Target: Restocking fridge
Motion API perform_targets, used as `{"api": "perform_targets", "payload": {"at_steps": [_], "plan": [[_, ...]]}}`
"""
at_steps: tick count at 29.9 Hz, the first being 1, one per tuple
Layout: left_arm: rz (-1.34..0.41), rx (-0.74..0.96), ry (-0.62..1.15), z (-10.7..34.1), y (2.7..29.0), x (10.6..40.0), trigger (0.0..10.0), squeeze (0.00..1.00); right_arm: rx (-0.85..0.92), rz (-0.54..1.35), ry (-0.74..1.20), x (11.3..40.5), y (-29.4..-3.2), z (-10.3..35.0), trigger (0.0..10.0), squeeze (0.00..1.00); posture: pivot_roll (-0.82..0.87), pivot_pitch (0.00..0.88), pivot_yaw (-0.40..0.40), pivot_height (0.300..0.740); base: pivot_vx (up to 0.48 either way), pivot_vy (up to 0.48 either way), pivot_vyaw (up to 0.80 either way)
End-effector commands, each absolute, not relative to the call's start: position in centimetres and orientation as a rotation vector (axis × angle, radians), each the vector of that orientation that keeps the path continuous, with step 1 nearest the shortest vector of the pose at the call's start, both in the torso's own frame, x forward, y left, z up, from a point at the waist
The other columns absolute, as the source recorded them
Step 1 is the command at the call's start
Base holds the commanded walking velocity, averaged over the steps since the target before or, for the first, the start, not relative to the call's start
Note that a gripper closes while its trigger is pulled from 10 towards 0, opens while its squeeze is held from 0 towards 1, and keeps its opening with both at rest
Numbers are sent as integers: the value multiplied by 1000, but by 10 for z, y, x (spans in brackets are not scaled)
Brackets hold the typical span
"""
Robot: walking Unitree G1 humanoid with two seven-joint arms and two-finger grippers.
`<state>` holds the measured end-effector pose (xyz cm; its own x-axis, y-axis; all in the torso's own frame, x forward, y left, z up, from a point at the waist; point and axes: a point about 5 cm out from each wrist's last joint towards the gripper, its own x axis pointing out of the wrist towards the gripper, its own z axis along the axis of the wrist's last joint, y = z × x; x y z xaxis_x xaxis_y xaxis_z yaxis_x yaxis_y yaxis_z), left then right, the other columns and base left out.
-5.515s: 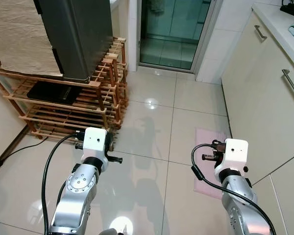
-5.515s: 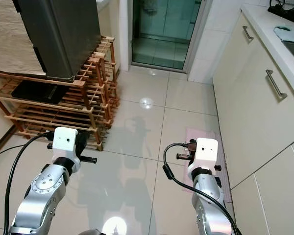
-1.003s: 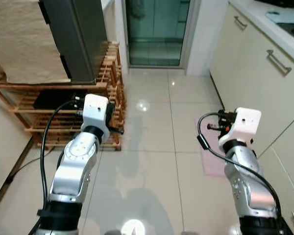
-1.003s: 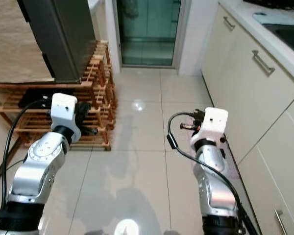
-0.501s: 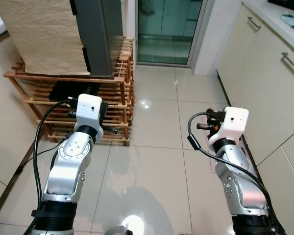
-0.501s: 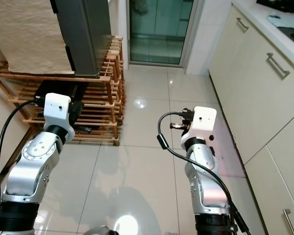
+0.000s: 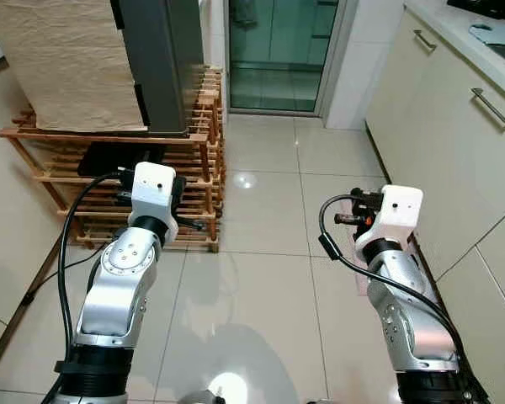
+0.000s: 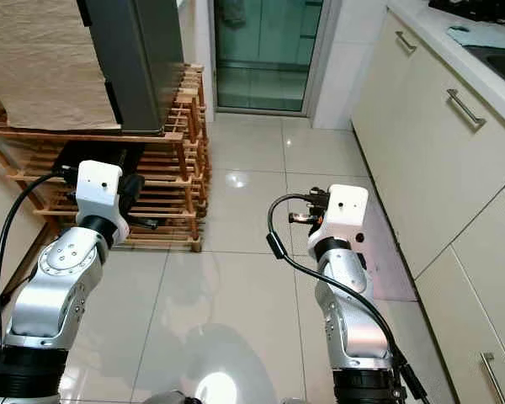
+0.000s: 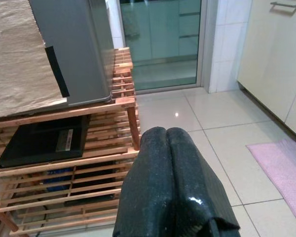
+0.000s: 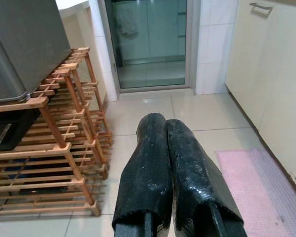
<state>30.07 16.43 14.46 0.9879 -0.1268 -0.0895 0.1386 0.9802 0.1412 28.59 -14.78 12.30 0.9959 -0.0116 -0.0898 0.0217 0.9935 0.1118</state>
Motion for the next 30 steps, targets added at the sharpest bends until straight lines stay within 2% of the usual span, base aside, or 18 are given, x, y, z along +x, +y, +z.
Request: {"api": "perform_targets", "payload": {"at_steps": [1,16,21,30], "plan": [[-137,158,71,147,161,302,10000,0,104,-13,105,288,-148,121,10000,0,3,0,-4,740,0,341,0],[-135,156,69,146,160,301,10000,0,113,-5,126,288,-147,118,10000,0,7,0,-13,740,0,342,0],[-132,158,69,146,161,301,10000,0,113,-11,130,289,-147,118,10000,0,9,0,-12,740,0,343,-751],[-129,165,68,148,163,301,10000,0,107,-13,136,289,-147,116,10000,0,17,2,-10,740,0,342,0]]}}
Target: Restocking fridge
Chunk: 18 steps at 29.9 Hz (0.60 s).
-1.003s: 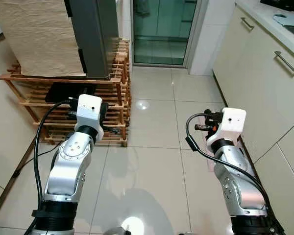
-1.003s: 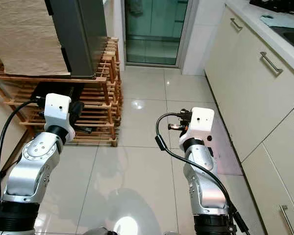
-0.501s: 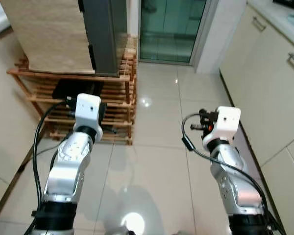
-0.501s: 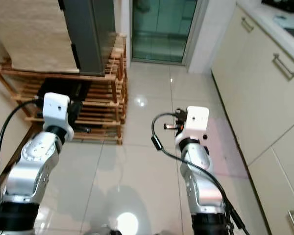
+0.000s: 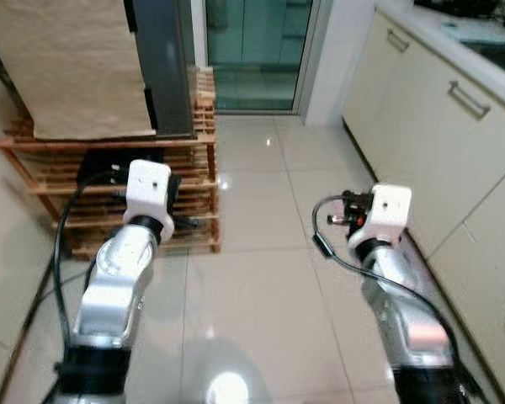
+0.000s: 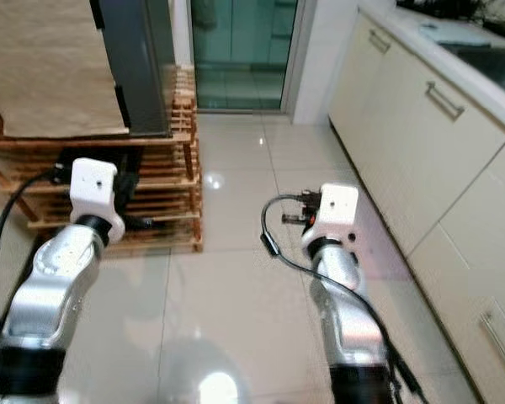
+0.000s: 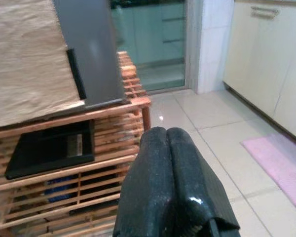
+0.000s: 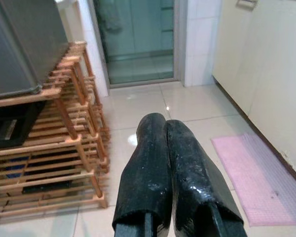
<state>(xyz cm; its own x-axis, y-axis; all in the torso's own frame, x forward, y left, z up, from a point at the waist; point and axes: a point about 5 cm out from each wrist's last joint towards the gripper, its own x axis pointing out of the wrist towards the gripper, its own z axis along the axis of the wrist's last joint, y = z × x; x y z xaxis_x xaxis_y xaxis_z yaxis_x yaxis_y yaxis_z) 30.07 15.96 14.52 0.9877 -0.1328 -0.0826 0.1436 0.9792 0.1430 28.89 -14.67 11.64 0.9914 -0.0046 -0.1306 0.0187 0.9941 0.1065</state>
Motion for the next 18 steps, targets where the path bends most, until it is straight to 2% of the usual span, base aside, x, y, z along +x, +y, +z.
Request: {"api": "perform_targets", "payload": {"at_steps": [1,15,18], "plan": [[-128,165,68,148,163,301,10000,0,107,-12,136,289,-147,116,10000,0,17,2,-11,740,0,345,0],[-123,161,70,147,162,300,10000,0,101,-6,136,291,-147,117,10000,0,19,5,-18,740,0,340,0],[-134,246,56,150,163,300,10000,0,100,-4,136,291,-146,117,10000,0,21,5,-17,740,0,-160,0]]}}
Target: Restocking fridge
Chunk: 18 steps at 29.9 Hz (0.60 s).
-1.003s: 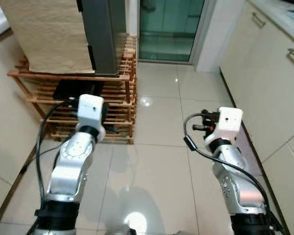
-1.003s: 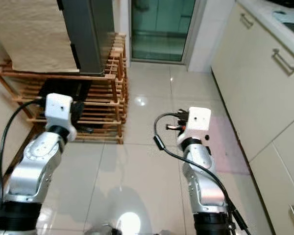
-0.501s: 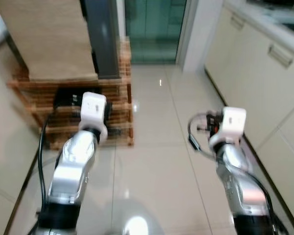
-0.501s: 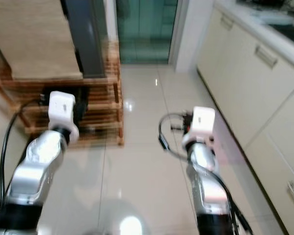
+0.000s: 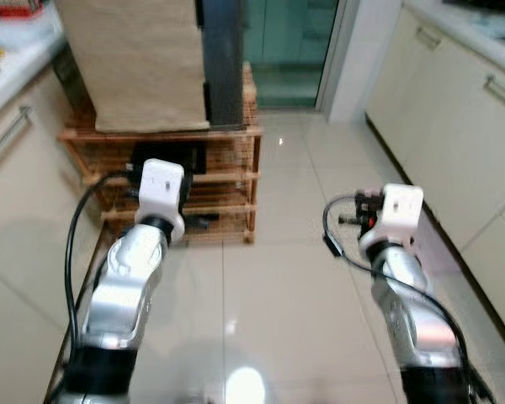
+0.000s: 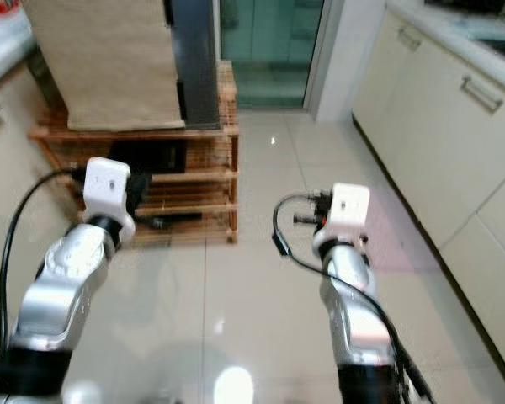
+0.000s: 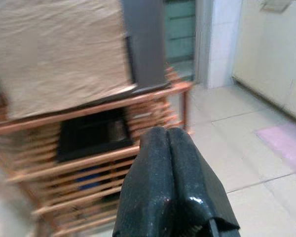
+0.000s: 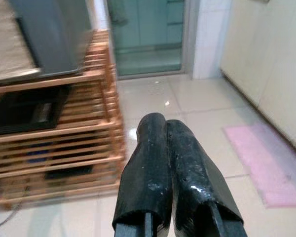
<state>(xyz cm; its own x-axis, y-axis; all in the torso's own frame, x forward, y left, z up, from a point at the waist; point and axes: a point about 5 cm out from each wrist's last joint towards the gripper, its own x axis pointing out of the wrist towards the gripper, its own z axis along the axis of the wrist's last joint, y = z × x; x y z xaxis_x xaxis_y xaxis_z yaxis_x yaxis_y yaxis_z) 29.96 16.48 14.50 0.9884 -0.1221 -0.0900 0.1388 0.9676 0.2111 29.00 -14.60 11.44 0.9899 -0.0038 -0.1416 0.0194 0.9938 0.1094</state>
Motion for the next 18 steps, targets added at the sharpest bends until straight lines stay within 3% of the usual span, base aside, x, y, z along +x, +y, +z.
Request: {"api": "perform_targets", "payload": {"at_steps": [1,5,18], "plan": [[-121,221,59,149,164,299,10000,0,100,-4,135,291,-146,117,10000,0,20,4,-16,740,0,-480,0],[-98,155,74,148,165,298,10000,0,97,-3,131,291,-146,117,10000,0,21,4,-16,740,0,-480,0],[-138,121,-1,162,153,295,10000,0,-91,68,34,295,-139,138,10000,0,18,7,-17,740,0,0,0]]}}
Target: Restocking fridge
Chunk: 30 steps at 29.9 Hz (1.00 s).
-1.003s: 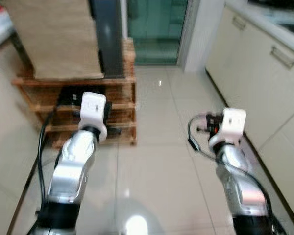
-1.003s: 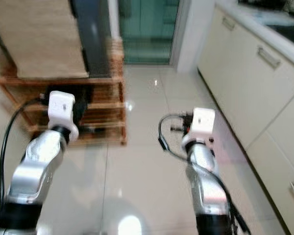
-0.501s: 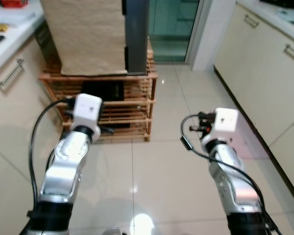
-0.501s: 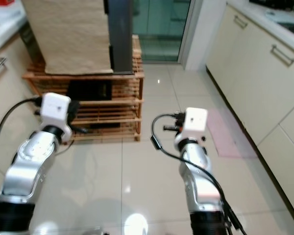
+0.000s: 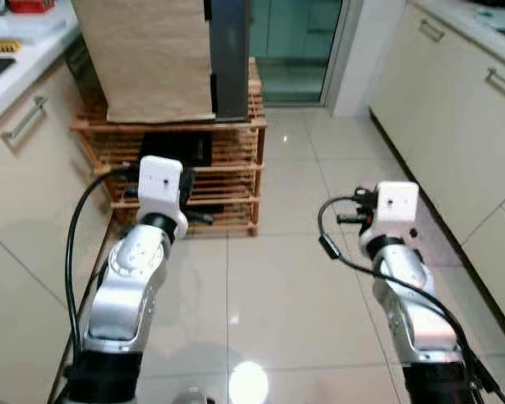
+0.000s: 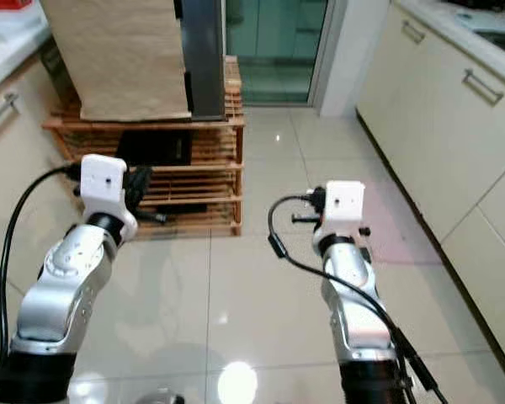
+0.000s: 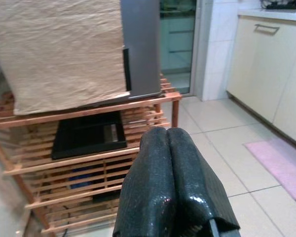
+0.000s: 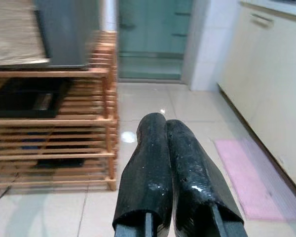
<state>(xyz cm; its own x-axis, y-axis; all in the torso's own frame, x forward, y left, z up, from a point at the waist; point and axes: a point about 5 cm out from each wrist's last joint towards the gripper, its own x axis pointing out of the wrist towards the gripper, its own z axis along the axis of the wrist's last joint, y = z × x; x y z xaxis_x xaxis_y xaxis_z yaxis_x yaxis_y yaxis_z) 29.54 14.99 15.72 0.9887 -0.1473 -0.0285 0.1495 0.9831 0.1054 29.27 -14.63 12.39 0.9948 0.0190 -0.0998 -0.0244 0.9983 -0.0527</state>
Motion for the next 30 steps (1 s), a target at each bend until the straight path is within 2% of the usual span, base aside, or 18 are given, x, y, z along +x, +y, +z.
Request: {"api": "perform_targets", "payload": {"at_steps": [1,7,30], "plan": [[-139,117,-7,164,153,294,10000,0,-111,81,33,295,-137,139,10000,0,18,7,-17,740,0,0,0],[-138,108,-34,172,151,293,10000,0,-129,156,11,293,-127,142,10000,0,21,8,-20,740,51,0,800],[-117,130,-34,175,159,291,10000,0,-90,170,-46,299,-118,152,10000,0,40,0,-34,740,416,0,800]]}}
